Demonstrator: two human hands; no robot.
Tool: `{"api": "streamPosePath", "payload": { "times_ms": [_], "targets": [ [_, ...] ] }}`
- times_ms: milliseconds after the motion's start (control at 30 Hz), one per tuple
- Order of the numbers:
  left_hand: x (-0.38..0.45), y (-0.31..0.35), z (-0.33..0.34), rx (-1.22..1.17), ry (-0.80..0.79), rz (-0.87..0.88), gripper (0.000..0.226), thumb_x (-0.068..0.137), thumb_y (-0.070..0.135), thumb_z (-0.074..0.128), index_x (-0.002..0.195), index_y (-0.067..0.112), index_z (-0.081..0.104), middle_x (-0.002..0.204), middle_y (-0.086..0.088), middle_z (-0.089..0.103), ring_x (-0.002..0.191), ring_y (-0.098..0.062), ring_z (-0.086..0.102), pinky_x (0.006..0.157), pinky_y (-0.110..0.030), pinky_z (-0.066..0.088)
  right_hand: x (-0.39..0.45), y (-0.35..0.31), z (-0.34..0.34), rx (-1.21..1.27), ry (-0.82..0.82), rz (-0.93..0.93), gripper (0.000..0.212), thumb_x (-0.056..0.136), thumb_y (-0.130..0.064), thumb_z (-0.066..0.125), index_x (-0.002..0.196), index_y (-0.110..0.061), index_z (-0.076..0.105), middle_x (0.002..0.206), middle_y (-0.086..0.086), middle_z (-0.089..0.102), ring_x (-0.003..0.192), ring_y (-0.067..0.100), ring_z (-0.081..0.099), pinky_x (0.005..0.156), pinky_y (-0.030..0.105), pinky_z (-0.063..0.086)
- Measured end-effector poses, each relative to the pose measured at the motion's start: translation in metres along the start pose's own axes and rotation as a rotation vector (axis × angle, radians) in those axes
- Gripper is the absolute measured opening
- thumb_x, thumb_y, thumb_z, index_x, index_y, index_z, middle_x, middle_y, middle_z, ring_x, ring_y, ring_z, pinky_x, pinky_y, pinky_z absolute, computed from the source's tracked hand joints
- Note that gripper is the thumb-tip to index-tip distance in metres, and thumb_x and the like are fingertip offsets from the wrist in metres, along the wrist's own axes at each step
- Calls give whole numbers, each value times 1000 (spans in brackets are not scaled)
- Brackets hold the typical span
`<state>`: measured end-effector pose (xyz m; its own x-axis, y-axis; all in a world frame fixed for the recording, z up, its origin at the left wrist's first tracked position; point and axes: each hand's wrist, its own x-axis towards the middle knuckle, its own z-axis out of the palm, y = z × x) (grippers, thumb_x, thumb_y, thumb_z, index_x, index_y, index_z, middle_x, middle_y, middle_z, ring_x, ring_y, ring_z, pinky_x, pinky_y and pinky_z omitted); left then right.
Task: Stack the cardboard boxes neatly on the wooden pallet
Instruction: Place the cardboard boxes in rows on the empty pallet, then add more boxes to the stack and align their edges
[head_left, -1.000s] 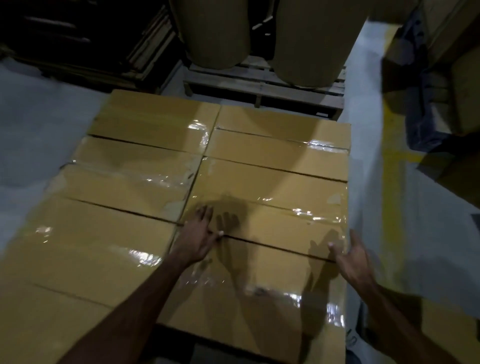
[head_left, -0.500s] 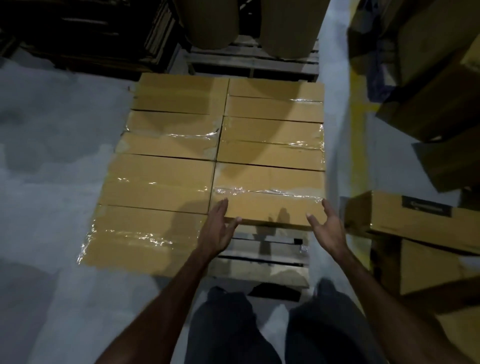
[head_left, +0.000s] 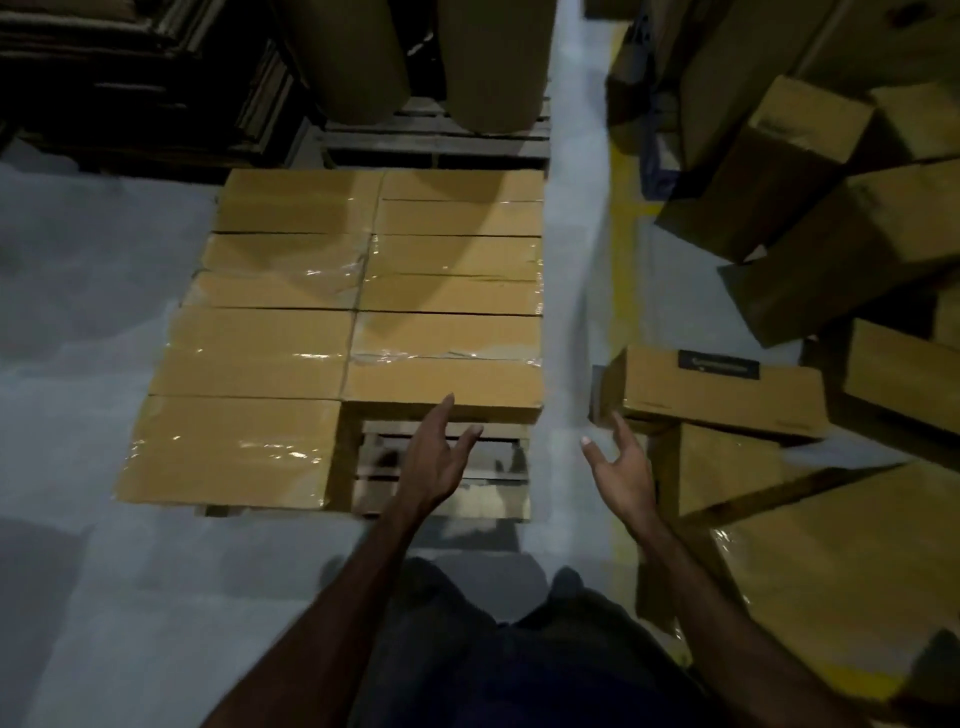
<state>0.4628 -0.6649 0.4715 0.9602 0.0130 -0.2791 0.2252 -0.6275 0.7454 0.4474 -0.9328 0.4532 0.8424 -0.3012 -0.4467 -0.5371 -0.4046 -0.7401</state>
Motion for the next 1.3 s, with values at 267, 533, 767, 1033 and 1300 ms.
{"api": "streamPosePath", "payload": {
  "times_ms": [267,533,767,1033,1300],
  "targets": [
    [-3,115,119,96,-194,230,67,107,41,59,156,-1,41,158,-10,45,142,-11,42,111,-24,33,-2,89,-135,148,206,166,72,97,-44,69,159,-19,42,159,6,49,146,28,46,119,44,40],
    [46,159,185,228,-400,268,82,102,58,50,160,2,36,163,-19,41,151,-32,39,123,-45,33,26,125,-174,256,323,324,75,100,-43,68,162,-20,35,164,7,42,148,33,43,116,47,44],
    [144,164,235,229,-507,180,89,99,63,50,162,4,33,166,-17,37,153,-34,37,124,-45,29,91,138,-175,207,293,409,71,102,-39,66,161,-12,37,163,10,42,147,32,44,97,26,49],
    [256,125,287,192,-467,129,91,98,62,54,162,0,33,165,-21,38,152,-35,38,123,-42,32,227,150,-154,163,237,356,74,98,-41,71,160,-14,39,160,5,46,145,28,46,118,45,41],
    [348,41,396,146,-443,-23,80,104,51,60,161,2,34,162,-20,43,146,-37,45,119,-45,40,372,227,-96,17,68,274,80,100,-44,68,163,-11,31,167,10,36,152,32,36,123,41,33]
  ]
}}
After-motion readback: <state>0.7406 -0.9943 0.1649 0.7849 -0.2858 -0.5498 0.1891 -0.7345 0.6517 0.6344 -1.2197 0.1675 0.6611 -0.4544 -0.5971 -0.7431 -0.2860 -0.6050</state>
